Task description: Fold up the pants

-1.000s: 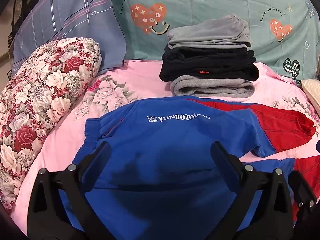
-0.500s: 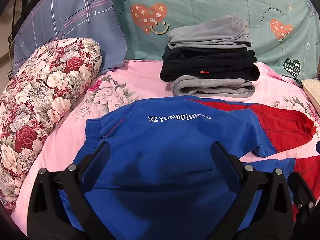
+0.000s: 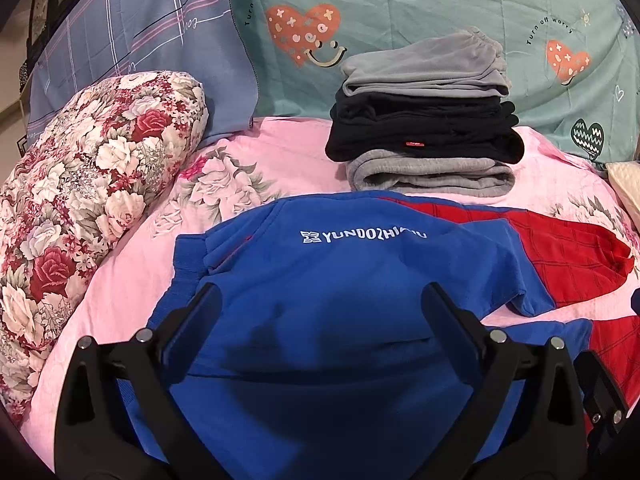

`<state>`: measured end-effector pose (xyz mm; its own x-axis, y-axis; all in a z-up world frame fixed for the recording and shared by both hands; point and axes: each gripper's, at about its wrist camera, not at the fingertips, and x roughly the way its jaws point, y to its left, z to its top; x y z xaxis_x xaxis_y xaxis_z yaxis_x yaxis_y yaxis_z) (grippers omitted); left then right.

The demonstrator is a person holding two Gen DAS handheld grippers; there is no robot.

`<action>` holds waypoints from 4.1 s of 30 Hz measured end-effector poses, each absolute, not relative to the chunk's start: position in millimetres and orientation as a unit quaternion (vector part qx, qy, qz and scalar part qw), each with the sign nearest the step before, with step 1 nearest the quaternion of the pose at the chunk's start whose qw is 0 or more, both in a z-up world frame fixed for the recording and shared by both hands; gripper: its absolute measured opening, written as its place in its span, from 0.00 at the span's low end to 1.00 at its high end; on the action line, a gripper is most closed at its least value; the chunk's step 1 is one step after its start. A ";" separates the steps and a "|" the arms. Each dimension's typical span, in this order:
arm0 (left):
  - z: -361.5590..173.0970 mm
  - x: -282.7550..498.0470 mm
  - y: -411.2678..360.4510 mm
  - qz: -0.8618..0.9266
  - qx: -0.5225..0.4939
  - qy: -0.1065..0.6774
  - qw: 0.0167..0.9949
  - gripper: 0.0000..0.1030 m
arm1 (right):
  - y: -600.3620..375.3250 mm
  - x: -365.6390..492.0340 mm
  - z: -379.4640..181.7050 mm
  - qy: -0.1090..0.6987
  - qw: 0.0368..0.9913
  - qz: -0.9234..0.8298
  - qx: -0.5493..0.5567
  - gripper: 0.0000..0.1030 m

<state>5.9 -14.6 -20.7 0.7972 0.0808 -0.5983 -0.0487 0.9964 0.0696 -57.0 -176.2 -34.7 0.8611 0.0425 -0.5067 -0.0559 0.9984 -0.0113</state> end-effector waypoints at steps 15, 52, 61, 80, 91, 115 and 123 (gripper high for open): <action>-18.4 4.8 -13.4 0.037 0.022 0.315 0.948 0.98 | -198.6 -89.4 -2.5 0.145 0.987 0.032 0.056 0.99; -22.5 11.8 -6.5 0.044 0.006 0.329 0.943 0.98 | -190.6 -57.1 -35.4 0.261 0.963 0.048 0.048 0.99; -22.8 8.7 -12.3 0.038 0.016 0.325 0.945 0.98 | -181.9 -61.6 -34.5 0.255 0.965 0.059 0.030 0.99; -20.4 7.9 -15.6 0.030 0.019 0.329 0.944 0.98 | -179.5 -62.6 -29.1 0.253 0.965 0.063 0.017 0.99; 1.9 -58.0 70.0 -0.045 -0.005 0.380 0.924 0.98 | -309.8 -130.6 27.3 0.331 0.938 0.027 0.096 0.99; -82.8 -61.7 152.0 -0.073 -0.212 0.493 0.841 0.98 | -447.3 -164.4 -78.1 0.414 0.842 0.006 0.346 0.58; -83.1 -60.8 151.0 -0.068 -0.207 0.494 0.842 0.98 | -439.1 -136.1 -78.2 0.441 0.845 -0.026 0.301 0.45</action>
<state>-60.8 151.0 -83.1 0.5031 -0.3194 -0.8030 -0.0894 0.9050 -0.4160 -136.1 -439.1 -78.2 0.6091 0.2225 -0.7613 0.3092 0.8173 0.4862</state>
